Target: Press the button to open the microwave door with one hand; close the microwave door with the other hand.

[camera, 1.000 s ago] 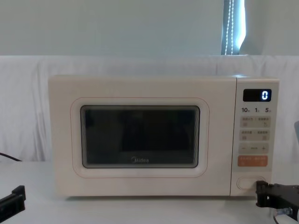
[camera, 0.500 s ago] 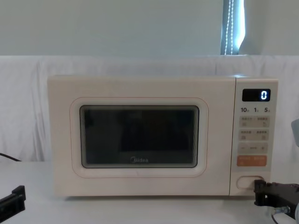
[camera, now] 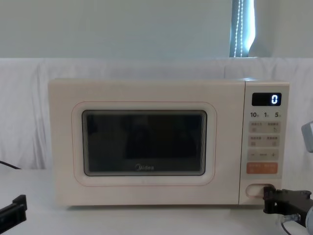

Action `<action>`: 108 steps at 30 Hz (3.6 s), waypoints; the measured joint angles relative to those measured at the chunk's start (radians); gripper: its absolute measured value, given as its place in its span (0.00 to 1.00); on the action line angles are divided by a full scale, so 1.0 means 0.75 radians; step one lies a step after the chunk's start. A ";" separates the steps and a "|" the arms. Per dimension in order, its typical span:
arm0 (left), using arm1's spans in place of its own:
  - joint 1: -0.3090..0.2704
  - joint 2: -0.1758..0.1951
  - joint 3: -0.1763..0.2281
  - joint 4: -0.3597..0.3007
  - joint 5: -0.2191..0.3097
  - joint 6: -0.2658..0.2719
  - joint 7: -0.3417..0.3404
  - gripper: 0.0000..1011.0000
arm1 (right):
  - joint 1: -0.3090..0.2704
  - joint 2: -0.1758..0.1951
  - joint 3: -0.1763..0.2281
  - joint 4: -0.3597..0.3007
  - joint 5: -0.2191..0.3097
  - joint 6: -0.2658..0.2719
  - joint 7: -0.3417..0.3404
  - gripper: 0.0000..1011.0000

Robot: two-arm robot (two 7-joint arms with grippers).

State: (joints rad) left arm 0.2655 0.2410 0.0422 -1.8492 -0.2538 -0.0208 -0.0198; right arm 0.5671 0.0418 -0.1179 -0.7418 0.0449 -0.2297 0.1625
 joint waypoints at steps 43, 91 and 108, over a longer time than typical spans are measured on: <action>0.000 0.000 0.000 0.000 0.000 0.000 0.000 0.99 | 0.063 -0.026 -0.006 0.098 -0.010 -0.037 0.000 0.00; 0.000 0.000 0.000 0.000 0.000 0.000 0.000 0.99 | -0.216 -0.013 -0.004 -0.332 -0.004 0.114 -0.028 0.00; 0.000 0.000 0.000 0.000 0.000 0.000 0.000 0.99 | -0.451 0.032 -0.051 -0.657 -0.035 0.132 -0.034 0.00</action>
State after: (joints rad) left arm 0.2655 0.2409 0.0421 -1.8492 -0.2538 -0.0208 -0.0199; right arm 0.2288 0.0654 -0.1565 -1.2342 0.0188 -0.1307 0.1373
